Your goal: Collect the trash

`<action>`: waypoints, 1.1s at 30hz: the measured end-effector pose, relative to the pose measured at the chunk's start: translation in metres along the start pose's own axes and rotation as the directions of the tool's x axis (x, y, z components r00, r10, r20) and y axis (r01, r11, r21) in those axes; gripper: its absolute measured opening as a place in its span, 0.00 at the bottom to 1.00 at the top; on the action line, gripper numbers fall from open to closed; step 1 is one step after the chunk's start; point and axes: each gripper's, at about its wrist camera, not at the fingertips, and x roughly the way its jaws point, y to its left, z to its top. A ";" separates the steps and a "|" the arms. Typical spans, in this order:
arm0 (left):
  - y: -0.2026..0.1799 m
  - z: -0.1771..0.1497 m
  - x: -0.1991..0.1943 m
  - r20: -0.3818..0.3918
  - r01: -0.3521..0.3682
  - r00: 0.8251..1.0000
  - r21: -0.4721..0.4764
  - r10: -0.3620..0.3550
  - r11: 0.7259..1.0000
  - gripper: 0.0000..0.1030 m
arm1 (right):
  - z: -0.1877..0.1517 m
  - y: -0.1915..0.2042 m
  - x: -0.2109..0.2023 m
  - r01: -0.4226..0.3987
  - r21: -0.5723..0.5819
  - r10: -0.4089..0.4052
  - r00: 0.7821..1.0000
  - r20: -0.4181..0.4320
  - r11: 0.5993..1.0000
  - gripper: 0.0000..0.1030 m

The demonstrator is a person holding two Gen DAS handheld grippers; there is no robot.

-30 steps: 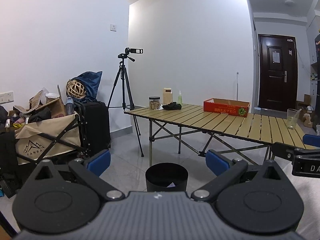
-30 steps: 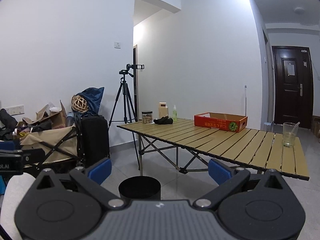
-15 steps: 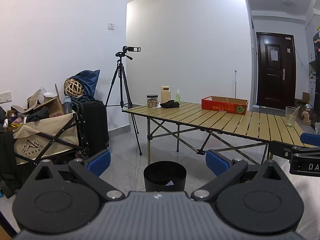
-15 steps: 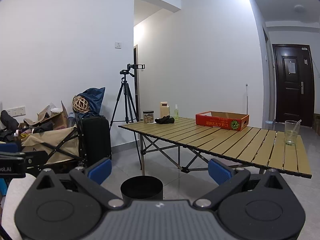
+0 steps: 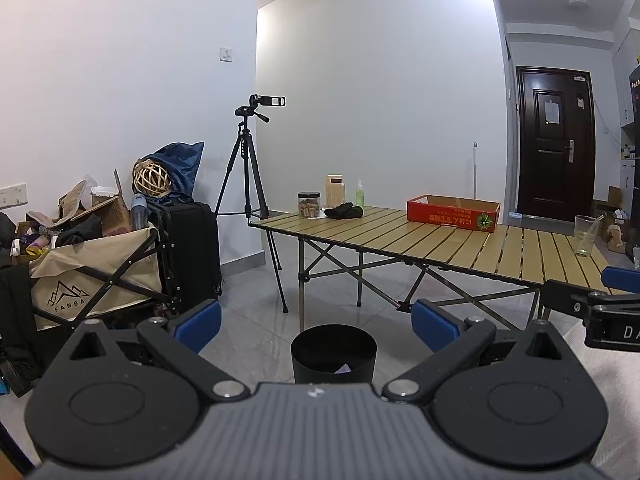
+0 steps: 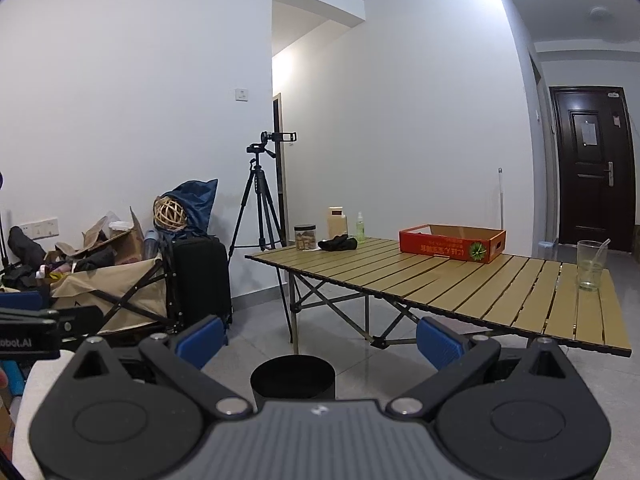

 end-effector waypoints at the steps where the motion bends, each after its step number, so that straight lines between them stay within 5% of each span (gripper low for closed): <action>1: 0.000 0.000 0.000 0.001 0.000 1.000 0.000 0.000 1.000 1.00 | 0.000 0.000 0.000 0.002 0.000 -0.002 1.000 0.001 1.000 1.00; 33: 0.000 0.002 0.000 0.007 -0.003 1.000 0.008 0.003 1.000 1.00 | -0.002 -0.004 -0.002 -0.016 -0.003 0.016 1.000 0.004 1.000 1.00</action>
